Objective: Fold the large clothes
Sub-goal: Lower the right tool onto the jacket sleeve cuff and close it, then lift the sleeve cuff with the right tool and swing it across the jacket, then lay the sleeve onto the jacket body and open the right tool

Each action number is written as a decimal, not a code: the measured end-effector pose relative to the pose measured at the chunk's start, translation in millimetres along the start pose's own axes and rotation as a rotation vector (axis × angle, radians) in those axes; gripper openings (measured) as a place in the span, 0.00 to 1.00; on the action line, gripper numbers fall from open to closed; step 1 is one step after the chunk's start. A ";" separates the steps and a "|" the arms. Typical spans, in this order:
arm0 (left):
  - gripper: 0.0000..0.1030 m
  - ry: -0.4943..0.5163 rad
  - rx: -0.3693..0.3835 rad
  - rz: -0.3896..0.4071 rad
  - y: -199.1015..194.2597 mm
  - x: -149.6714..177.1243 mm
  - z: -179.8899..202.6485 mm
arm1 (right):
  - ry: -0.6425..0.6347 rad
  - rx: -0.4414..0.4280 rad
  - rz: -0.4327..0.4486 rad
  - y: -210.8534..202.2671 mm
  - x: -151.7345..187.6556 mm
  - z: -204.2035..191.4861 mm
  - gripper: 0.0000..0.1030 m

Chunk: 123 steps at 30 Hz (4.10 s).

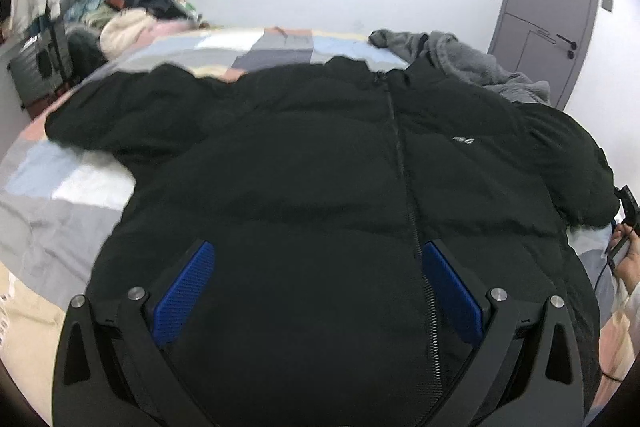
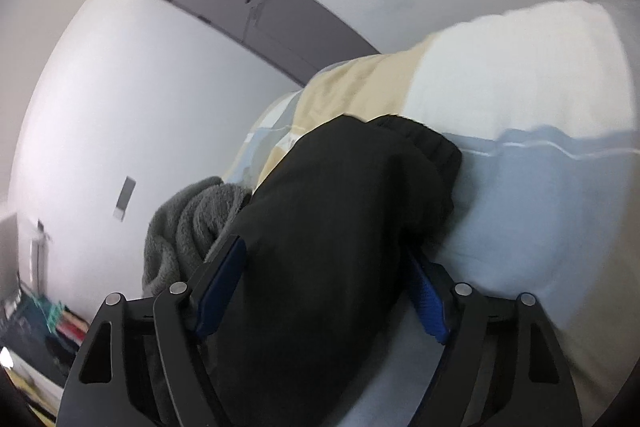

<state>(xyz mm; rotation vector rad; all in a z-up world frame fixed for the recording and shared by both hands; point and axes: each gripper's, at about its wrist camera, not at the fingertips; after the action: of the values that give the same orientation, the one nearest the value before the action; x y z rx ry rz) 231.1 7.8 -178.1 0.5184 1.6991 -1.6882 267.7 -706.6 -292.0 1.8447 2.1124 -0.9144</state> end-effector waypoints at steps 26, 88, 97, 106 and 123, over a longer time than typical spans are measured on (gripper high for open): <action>1.00 0.009 0.042 0.051 -41.3 4.6 -23.4 | -0.252 0.152 0.173 -101.2 -34.7 -103.3 0.02; 1.00 -0.043 -0.005 0.132 -54.6 -10.3 -161.0 | -1.149 -0.347 -0.370 -25.2 480.5 -593.7 0.09; 1.00 -0.080 -0.022 0.085 -36.0 -3.4 -180.6 | -1.109 -0.290 -0.534 32.9 550.6 -541.9 0.18; 1.00 -0.065 0.026 0.071 -31.2 -0.5 -169.9 | -1.101 -0.306 -0.574 38.7 568.8 -536.4 0.77; 1.00 -0.020 0.066 0.112 -61.3 -1.0 -112.9 | -1.115 -0.337 -0.293 -56.3 427.9 -558.9 0.77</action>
<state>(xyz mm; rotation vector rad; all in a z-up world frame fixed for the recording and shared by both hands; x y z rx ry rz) 168.2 113.8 -141.7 0.6139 1.5748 -1.6674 264.3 -41.6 -54.6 0.5739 1.6199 -1.1599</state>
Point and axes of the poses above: each gripper's, at about its wrist camera, not at the fingertips, and y roughly the way its jaws point, z to its right, x to its underside, and after that the axes turned 3 degrees about -x, right-handed
